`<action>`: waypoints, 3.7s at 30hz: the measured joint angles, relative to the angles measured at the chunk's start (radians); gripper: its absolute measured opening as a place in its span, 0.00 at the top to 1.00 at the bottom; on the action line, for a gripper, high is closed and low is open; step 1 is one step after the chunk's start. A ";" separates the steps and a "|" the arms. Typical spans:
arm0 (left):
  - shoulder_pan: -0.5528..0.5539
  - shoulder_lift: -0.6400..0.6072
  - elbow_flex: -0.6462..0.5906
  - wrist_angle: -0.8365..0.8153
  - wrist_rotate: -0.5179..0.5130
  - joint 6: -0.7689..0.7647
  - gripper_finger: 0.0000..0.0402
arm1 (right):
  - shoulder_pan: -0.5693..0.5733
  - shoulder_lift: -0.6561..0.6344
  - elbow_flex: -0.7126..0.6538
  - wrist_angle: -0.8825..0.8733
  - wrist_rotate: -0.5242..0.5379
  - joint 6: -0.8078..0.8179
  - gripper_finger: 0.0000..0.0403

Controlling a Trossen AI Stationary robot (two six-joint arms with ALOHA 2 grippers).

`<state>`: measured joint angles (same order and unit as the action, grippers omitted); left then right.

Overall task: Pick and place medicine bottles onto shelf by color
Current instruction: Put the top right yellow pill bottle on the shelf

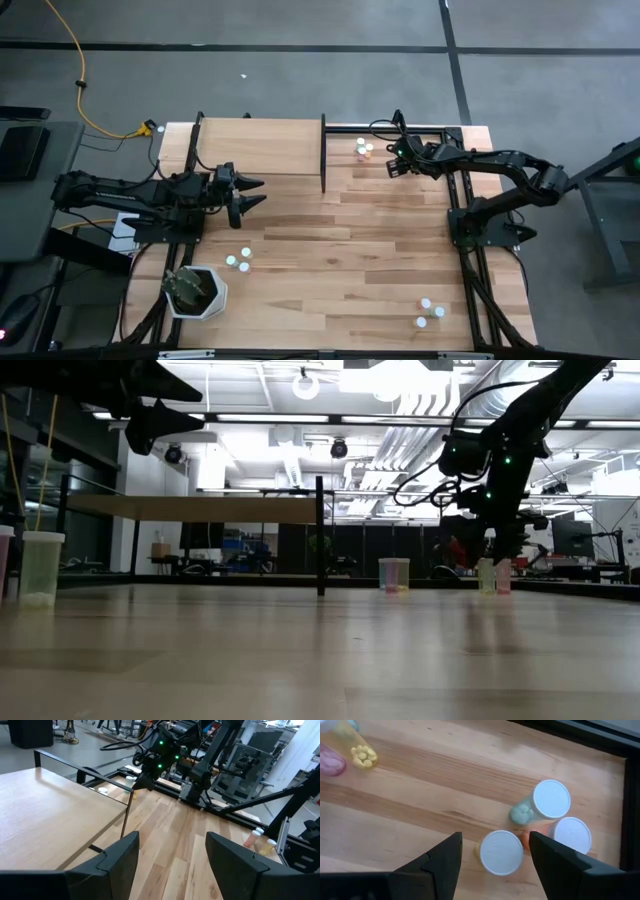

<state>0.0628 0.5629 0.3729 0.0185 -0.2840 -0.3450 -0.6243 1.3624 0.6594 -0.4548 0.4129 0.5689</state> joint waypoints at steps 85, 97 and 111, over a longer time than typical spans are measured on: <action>0.000 0.000 0.000 0.091 0.011 0.007 0.45 | 0.217 0.664 1.374 -0.388 -0.287 -0.726 0.75; 0.000 0.000 0.000 0.091 0.011 0.007 0.45 | 0.213 0.670 1.373 -0.410 -0.313 -0.726 0.75; 0.001 0.000 0.000 0.100 0.008 0.007 0.45 | 0.203 0.702 1.372 -0.397 -0.312 -0.726 0.64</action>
<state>0.0633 0.5629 0.3728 0.1183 -0.2764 -0.3378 -0.4213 2.0640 2.0315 -0.8517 0.1013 -0.1570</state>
